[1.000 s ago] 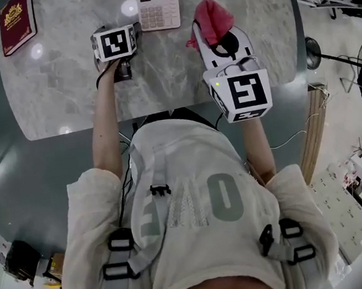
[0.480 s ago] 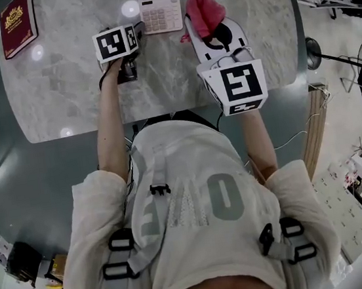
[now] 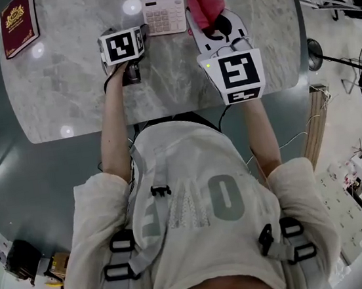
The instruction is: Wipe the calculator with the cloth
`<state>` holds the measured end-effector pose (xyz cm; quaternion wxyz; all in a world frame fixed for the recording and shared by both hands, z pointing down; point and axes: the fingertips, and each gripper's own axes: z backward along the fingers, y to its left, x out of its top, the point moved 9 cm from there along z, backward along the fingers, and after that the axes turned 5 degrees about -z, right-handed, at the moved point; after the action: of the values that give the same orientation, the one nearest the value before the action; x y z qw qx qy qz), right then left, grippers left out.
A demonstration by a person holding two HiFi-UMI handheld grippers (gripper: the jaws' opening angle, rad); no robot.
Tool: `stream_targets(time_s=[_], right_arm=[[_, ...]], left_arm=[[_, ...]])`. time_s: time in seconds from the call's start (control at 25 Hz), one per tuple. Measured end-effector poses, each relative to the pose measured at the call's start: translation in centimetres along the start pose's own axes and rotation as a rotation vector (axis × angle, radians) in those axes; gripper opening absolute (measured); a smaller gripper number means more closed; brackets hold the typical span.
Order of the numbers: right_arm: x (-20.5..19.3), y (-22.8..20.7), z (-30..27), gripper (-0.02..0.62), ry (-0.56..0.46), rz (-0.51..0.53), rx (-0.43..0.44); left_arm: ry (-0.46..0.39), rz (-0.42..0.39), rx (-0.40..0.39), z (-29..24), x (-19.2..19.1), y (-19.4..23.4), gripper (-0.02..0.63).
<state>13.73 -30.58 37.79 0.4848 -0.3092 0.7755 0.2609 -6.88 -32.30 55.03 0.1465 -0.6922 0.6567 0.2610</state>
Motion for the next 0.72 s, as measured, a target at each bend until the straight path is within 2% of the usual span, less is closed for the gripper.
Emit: stream_targets(time_s=[0.16,0.36,0.44,0.6,0.72], right_arm=[[0.2,-0.8,-4.4,0.055,0.068,0.166,0.012],[-1.8,0.2,-11.3,0.055,0.265,0.622,0.066],[-3.1,0.9,-13.6,0.055,0.334,0.769,0.093],[-5.3,1.8,-16.6,0.055,0.432,0.973,0.113],[-6.4,2.2,-18.4,0.055,0.507,1.062,0.093]], left_arm=[[-0.008,-0.001,-0.001,-0.1,0.0,0.2,0.434],[-0.008,0.002,-0.001,-0.1,0.0,0.2,0.434],[-0.007,0.002,-0.001,-0.2,0.0,0.3,0.434],[-0.009,0.0,-0.008,-0.3,0.0,0.2,0.434],[-0.016,-0.003,-0.014,-0.5,0.1,0.3,0.434]])
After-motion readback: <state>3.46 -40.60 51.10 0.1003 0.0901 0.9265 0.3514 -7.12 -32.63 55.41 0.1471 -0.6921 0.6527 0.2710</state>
